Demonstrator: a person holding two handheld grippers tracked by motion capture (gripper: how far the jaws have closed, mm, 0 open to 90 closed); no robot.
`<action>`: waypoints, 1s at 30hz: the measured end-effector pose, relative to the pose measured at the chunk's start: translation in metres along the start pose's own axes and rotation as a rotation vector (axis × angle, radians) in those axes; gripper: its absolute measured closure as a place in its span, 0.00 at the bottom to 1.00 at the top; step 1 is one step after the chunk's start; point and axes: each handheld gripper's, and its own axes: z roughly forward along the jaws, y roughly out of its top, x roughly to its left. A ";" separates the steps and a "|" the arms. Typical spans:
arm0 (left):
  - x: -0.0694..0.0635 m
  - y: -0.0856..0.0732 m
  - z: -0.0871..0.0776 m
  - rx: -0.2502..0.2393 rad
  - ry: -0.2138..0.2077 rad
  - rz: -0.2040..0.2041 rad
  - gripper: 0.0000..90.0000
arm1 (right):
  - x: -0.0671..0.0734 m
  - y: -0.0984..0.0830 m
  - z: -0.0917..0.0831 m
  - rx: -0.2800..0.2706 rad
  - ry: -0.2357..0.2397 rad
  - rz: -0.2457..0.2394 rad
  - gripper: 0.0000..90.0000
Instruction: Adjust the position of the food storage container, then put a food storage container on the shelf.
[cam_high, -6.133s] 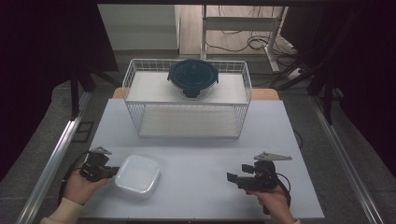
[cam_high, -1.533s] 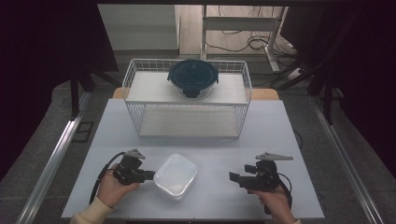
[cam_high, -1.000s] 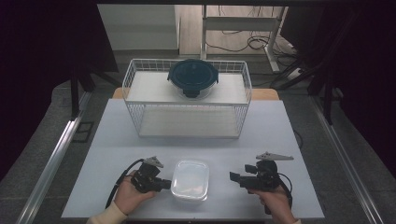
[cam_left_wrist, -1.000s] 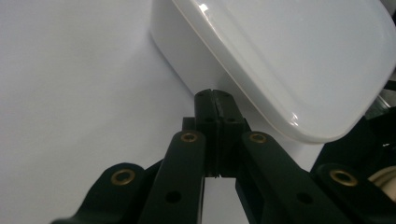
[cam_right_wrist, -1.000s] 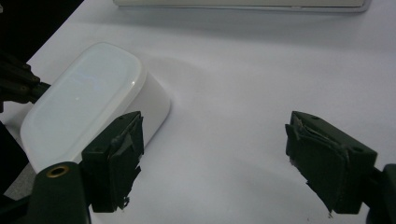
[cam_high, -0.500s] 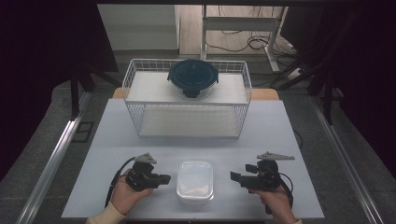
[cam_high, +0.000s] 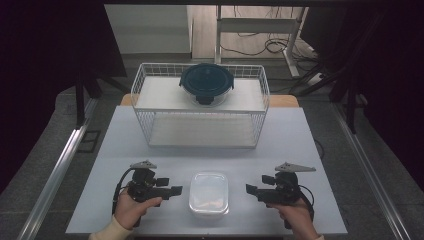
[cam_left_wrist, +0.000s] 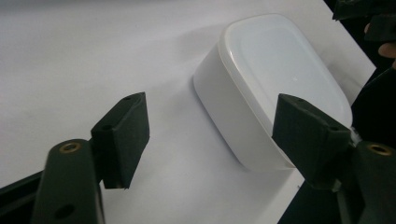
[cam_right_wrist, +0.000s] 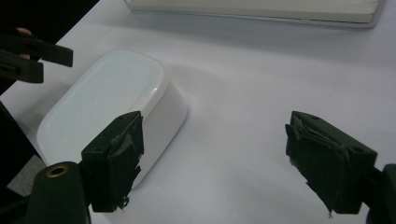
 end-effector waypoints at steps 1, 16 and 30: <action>0.000 0.000 0.000 -0.004 0.007 -0.007 0.28 | 0.001 0.000 0.000 0.003 -0.002 -0.006 0.21; 0.002 0.002 0.002 -0.017 -0.042 -0.021 0.23 | 0.010 0.002 0.001 0.009 0.008 -0.010 0.19; -0.003 0.020 0.011 0.020 -0.065 -0.059 0.26 | 0.032 0.011 0.012 0.026 0.045 0.010 0.24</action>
